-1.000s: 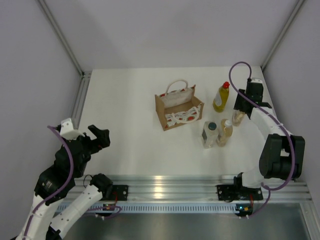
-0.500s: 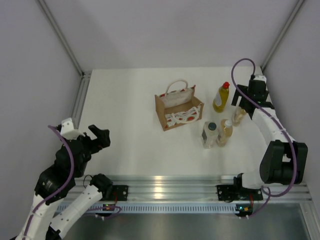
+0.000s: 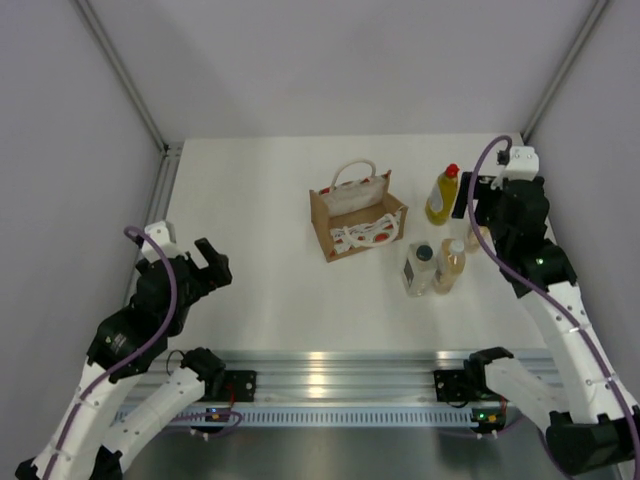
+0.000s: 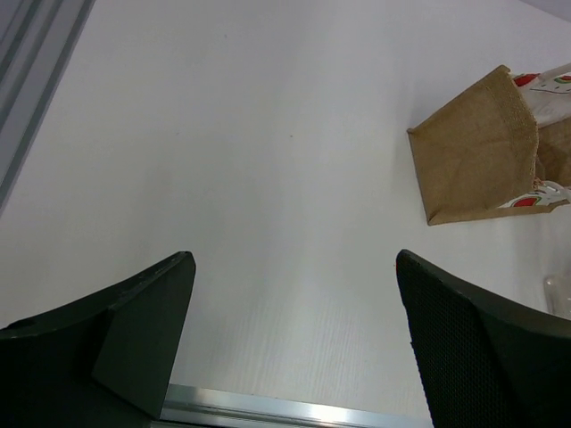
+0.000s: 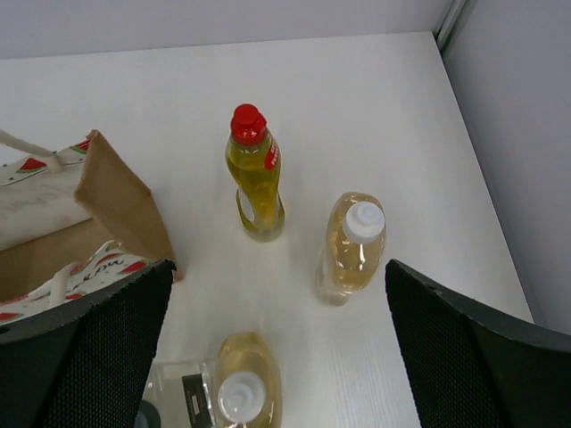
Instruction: Take the personal care products out of the canvas bag
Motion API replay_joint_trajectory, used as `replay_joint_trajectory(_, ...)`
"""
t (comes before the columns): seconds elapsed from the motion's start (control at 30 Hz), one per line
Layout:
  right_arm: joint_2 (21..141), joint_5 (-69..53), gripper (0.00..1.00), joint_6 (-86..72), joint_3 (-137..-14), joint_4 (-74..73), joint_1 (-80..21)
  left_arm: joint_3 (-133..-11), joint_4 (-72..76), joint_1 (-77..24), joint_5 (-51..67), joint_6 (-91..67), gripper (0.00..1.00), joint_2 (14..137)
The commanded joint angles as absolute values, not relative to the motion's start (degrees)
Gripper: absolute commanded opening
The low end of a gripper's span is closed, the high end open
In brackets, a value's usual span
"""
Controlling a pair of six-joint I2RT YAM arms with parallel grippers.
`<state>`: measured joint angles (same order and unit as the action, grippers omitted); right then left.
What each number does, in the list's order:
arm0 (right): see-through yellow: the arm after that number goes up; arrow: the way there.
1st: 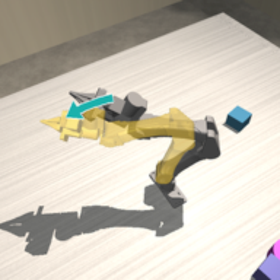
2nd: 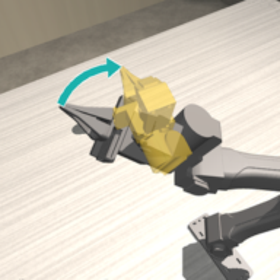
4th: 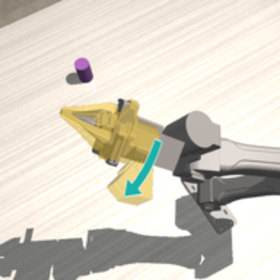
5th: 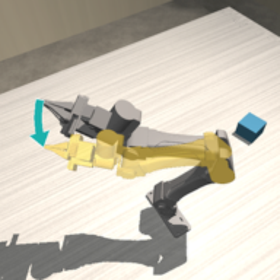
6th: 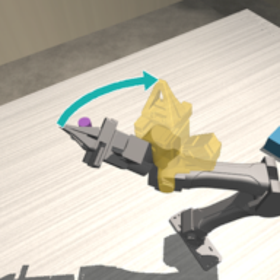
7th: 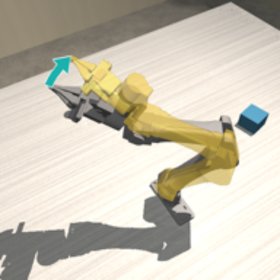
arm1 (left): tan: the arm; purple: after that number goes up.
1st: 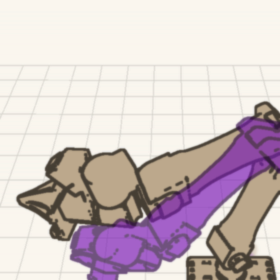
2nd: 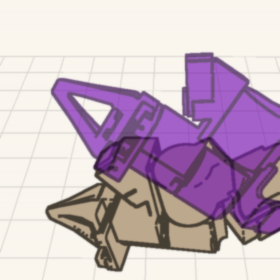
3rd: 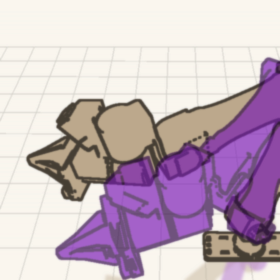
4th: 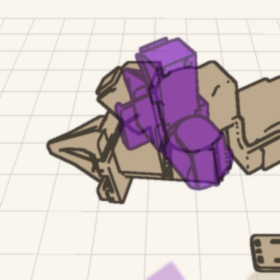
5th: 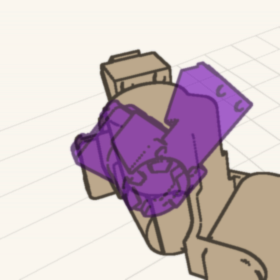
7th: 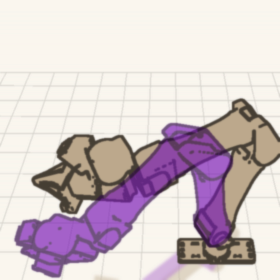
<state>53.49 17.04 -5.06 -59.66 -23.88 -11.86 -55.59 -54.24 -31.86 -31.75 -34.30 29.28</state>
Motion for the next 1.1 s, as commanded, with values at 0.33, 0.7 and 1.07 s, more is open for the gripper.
replay_joint_trajectory(0.33, 32.3, 16.3, 0.99, -5.1, -55.7, -41.1, -16.8, -53.8, -49.8, -29.3, -32.2, -31.5, 0.98, 30.1)
replay_joint_trajectory(0.7, 25.4, 21.3, 1.00, -2.1, -58.1, -50.0, -22.8, -53.3, -48.0, -29.4, -36.3, -25.3, 0.98, 25.3)
replay_joint_trajectory(1.07, 19.6, 21.8, 1.00, -0.4, -60.2, -52.6, -22.9, -50.7, -44.8, -29.6, -32.1, -26.4, 0.98, 20.1)
